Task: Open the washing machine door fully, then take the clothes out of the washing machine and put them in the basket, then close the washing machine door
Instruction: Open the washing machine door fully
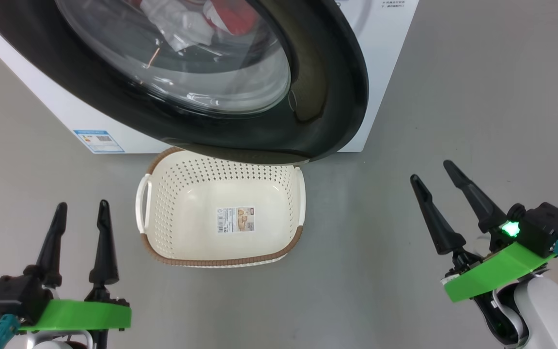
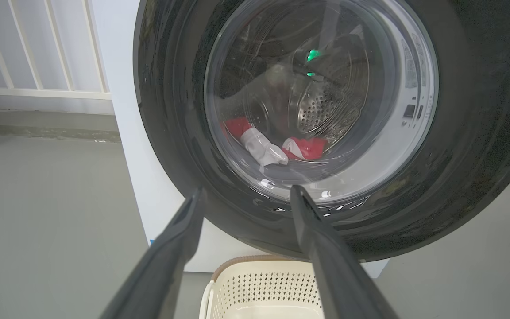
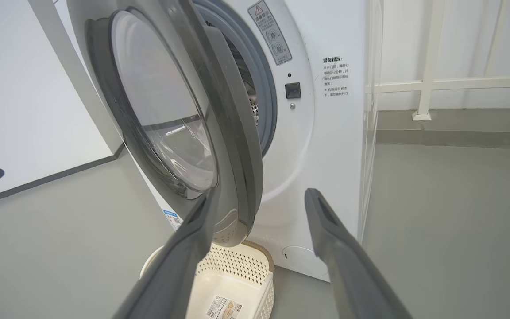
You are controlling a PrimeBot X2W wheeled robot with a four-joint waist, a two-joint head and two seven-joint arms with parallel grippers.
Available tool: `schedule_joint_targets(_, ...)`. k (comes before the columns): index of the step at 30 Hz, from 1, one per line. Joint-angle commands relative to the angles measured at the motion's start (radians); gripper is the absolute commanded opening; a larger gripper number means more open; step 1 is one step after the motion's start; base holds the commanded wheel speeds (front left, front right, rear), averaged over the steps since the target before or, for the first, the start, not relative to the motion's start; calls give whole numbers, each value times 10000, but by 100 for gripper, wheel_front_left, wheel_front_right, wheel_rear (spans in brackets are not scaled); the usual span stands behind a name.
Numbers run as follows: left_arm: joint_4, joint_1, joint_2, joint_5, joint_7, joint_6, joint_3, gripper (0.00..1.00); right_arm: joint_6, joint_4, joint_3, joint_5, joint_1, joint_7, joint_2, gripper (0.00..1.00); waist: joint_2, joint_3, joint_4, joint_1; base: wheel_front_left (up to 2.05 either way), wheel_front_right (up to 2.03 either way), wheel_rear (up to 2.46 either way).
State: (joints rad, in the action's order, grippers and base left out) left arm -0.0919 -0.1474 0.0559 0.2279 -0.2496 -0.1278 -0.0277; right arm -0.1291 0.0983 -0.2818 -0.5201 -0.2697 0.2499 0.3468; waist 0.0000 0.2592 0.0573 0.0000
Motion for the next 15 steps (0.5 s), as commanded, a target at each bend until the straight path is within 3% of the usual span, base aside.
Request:
schedule_joint_targets(1, 208, 36, 244, -125, -122, -29, -289, 100, -16, -194, -137, 122, 203, 117, 45, 100, 0, -7, 2, 0, 0, 0, 0)
schedule_joint_targets(15, 179, 48, 230, -141, -122, -29, -270, 100, -16, -160, -178, 61, 178, 118, 57, 100, 0, -58, 4, 0, 0, 0, 0)
